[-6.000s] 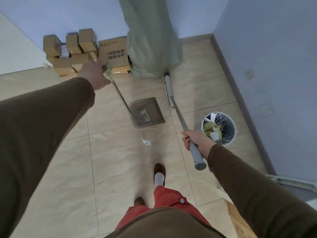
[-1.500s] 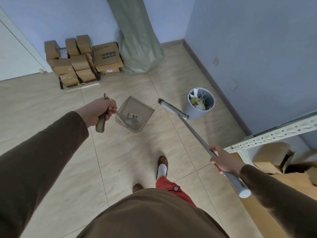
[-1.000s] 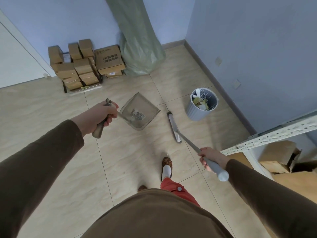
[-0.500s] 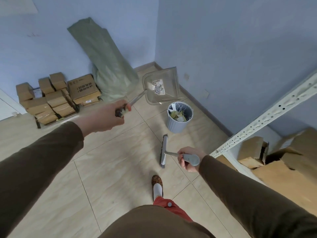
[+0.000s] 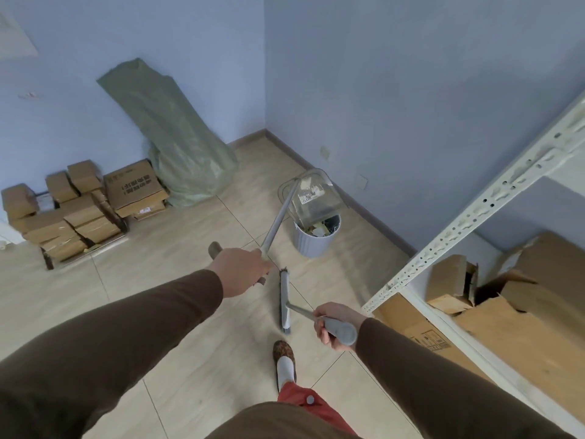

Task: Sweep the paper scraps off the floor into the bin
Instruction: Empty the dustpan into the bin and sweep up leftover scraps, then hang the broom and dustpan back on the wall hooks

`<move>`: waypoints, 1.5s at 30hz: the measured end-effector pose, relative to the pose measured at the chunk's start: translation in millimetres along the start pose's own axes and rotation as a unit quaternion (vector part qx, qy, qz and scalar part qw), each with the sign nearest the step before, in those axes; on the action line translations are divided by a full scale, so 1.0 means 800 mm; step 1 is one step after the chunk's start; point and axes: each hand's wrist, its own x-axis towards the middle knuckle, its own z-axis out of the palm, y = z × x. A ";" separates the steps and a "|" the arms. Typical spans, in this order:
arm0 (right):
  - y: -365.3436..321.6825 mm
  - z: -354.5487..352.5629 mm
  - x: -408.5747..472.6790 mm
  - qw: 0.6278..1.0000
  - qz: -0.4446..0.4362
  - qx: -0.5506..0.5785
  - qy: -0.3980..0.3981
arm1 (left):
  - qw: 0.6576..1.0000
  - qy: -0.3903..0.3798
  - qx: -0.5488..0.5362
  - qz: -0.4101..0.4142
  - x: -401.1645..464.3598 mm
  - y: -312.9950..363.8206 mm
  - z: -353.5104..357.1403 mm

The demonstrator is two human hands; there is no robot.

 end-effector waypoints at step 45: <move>-0.584 0.084 -0.044 0.955 -0.187 0.095 -0.209 | 0.953 0.026 -0.222 -0.206 0.238 -0.432 -0.282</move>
